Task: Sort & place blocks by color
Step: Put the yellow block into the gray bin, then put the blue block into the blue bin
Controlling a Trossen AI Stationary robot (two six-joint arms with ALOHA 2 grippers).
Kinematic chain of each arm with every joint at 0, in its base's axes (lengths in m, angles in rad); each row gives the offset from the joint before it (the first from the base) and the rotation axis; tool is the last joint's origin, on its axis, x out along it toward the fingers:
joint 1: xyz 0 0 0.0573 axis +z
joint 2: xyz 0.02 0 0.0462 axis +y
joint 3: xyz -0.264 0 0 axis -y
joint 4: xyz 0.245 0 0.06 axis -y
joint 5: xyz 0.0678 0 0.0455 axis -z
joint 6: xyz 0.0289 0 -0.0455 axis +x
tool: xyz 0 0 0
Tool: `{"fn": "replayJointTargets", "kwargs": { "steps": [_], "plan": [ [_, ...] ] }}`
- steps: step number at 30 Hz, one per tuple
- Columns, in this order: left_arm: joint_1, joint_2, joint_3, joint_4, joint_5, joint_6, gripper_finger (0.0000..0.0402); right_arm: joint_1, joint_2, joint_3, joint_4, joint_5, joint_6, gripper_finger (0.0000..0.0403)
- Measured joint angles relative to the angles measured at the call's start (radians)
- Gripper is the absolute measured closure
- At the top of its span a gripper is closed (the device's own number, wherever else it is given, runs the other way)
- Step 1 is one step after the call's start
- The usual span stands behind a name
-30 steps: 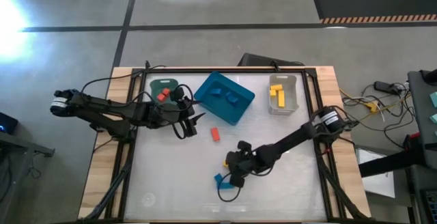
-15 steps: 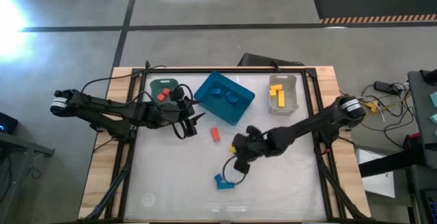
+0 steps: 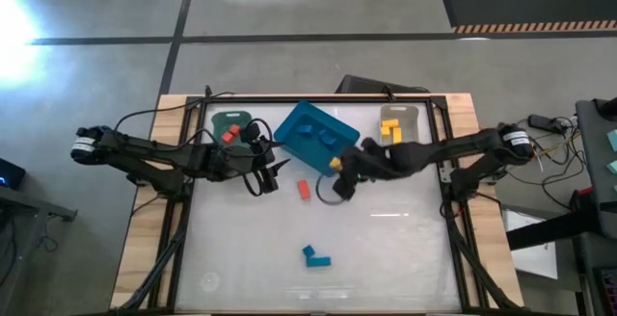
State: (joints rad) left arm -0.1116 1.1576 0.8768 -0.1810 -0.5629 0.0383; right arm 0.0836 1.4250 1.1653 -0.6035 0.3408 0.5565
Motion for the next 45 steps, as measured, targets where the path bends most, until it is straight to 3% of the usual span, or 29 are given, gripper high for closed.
{"fn": "replayJointTargets", "kwargs": {
  "steps": [12,18,21,26,32,36,45],
  "plan": [
    [0.000,0.000,0.000,0.007,0.000,0.002,0.0201,-0.356,-0.056,-0.039,-0.309,0.012,0.031,0.0286],
    [0.000,0.000,-0.003,0.009,0.000,-0.003,0.0201,-0.534,-0.224,-0.177,-0.288,-0.007,0.023,0.0286],
    [0.000,0.000,-0.004,0.023,0.000,-0.003,0.0201,-0.607,-0.320,-0.272,-0.217,-0.065,0.039,0.0286],
    [0.000,0.001,-0.004,0.041,0.000,-0.004,0.0201,-0.672,-0.428,-0.432,-0.136,-0.073,0.116,0.0286],
    [0.000,0.001,-0.008,0.041,0.000,-0.005,0.0201,-0.719,-0.467,-0.546,-0.063,-0.043,0.191,0.0286],
    [0.000,0.001,-0.009,0.040,0.000,-0.005,0.0201,-0.726,-0.456,-0.569,-0.017,-0.009,0.203,0.0279],
    [-0.005,0.001,-0.016,0.041,0.004,-0.043,0.0201,-0.745,-0.426,-0.553,-0.014,0.055,0.202,0.0210]
  ]
}}
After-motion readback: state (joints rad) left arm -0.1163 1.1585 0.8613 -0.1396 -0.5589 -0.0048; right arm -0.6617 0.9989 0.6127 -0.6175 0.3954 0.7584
